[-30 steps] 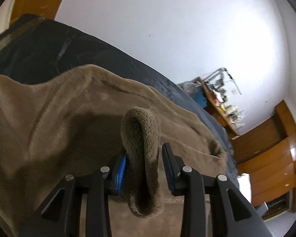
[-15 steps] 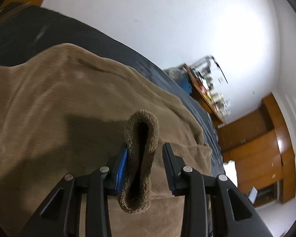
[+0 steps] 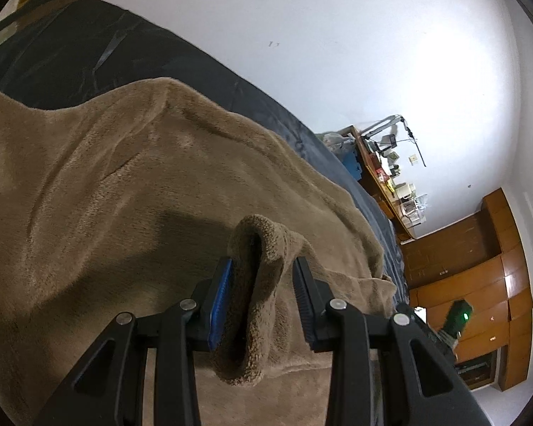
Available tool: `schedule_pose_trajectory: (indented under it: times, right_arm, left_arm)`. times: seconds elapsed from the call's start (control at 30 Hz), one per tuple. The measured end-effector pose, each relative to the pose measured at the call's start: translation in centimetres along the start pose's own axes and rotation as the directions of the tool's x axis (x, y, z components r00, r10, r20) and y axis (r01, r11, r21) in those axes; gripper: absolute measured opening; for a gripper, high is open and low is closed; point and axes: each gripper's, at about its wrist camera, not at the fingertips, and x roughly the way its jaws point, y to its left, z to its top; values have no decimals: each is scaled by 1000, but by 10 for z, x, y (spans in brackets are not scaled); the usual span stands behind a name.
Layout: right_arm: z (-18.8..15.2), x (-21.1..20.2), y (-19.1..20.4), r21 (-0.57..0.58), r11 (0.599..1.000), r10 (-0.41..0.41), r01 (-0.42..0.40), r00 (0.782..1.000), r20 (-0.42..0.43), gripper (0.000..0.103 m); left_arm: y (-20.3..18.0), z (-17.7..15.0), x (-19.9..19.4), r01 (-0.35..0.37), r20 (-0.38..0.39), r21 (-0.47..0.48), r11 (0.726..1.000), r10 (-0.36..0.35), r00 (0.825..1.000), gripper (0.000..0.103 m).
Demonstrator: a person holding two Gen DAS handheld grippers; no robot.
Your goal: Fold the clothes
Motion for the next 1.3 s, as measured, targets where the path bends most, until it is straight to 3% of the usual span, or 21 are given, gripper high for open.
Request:
schedule_pose_trajectory:
  times: [0.13,0.17,0.2,0.23,0.3,0.4,0.5,0.57,0.7,0.8,0.83,0.87,0.9,0.97,1.0,1.07,1.17,1.3]
  right_arm:
    - [9,39,-3,29,999,-16,19,996,-84,82]
    - [9,44,1,6,1000,-22,23,995,-92,77]
    - [9,49,4,-16,1000,-27,25,995,-99,55]
    - [9,50,7,-37,999,-31,28,995,-97,44]
    - [10,45,13,-81,995,-64,59,996,-61,33]
    - [14,33,17,-109,985,-137,137,991,10,29]
    - [17,27,17,-133,960,-240,247,968,67,28]
    - [15,32,14,-139,956,-254,259,966,53,28]
    - [11,29,18,-162,949,-265,269,963,47,28]
    - [14,29,18,-158,946,-280,282,959,35,35]
    - [14,27,19,-155,944,-288,291,957,39,51]
    - [13,24,21,-151,942,-294,298,954,52,59]
    - [11,17,25,-149,943,-290,299,954,77,68]
    - [6,3,40,-175,950,-239,257,964,119,70]
    - [2,-4,49,-194,953,-207,231,969,134,71]
    - [-5,-12,65,-234,952,-164,195,975,148,73]
    - [-20,-10,93,-307,939,-122,153,985,118,76]
    - [-31,11,105,-302,946,-99,115,993,68,77]
  left_arm:
    - [10,2,12,-34,-27,-20,999,34,999,41]
    - [11,2,15,-45,-34,-17,999,44,998,42]
    - [11,1,18,-55,-41,-14,998,54,998,42]
    - [11,0,22,-68,-49,-5,998,67,997,42]
    - [7,-3,28,-104,-49,32,994,106,993,42]
    - [-3,-6,29,-191,-15,111,975,194,981,42]
    - [-10,-9,26,-294,34,179,939,293,956,42]
    - [-15,-11,25,-362,70,218,906,356,932,44]
    - [-24,-15,25,-513,169,307,801,485,858,53]
    - [-27,-16,26,-542,181,326,774,512,840,61]
    - [-29,-16,25,-529,174,325,784,501,848,62]
    - [-31,-15,24,-516,167,324,793,489,856,62]
    - [-32,-14,17,-476,156,316,821,450,879,62]
    - [-35,-13,1,-407,154,321,855,377,913,66]
    - [-39,-13,-4,-388,161,330,860,354,921,69]
    - [-49,-14,-12,-370,188,356,858,322,928,80]
    - [-57,-16,-9,-347,178,389,854,299,937,81]
    - [-49,-16,20,-358,107,396,846,345,933,81]
